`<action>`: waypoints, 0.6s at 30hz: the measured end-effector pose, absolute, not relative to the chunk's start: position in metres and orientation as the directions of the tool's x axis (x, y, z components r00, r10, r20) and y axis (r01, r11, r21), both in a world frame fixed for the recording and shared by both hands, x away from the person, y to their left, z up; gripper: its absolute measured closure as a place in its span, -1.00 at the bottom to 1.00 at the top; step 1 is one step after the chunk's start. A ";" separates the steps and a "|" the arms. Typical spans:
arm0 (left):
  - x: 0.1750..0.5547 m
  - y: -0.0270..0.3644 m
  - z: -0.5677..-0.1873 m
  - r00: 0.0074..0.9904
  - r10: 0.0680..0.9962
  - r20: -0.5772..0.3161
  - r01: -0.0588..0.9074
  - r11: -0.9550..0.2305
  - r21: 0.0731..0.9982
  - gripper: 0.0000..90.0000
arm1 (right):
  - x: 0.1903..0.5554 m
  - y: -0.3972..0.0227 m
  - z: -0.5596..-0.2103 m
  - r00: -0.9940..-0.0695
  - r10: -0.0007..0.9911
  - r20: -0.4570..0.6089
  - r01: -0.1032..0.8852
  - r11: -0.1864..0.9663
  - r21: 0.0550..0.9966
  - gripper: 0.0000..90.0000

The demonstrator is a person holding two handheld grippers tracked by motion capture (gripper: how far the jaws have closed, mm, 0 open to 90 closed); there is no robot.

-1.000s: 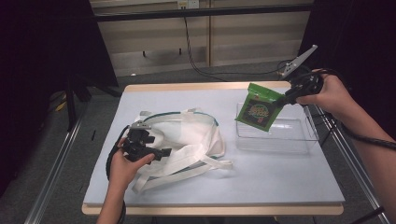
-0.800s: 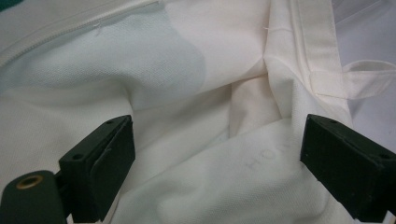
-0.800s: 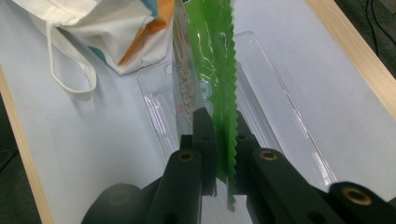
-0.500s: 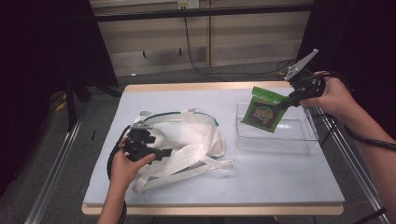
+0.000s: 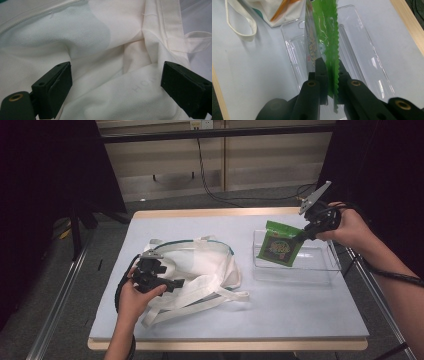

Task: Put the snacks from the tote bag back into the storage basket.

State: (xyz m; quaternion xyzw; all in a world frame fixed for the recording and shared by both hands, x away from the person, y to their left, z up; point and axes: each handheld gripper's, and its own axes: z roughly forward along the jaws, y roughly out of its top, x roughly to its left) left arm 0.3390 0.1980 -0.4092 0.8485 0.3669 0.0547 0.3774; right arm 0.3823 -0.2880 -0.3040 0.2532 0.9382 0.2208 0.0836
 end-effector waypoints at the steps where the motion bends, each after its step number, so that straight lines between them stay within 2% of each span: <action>1: 0.339 0.198 -0.409 0.723 0.665 -0.187 0.583 -0.442 0.682 -0.77 | 0.382 -0.287 -0.306 -0.856 0.515 -0.042 0.442 0.771 0.458 0.89; 18: 0.340 0.198 -0.410 0.726 0.661 -0.190 0.582 -0.443 0.682 -0.77 | 0.385 -0.279 -0.326 -0.876 0.480 -0.049 0.415 0.802 0.430 0.89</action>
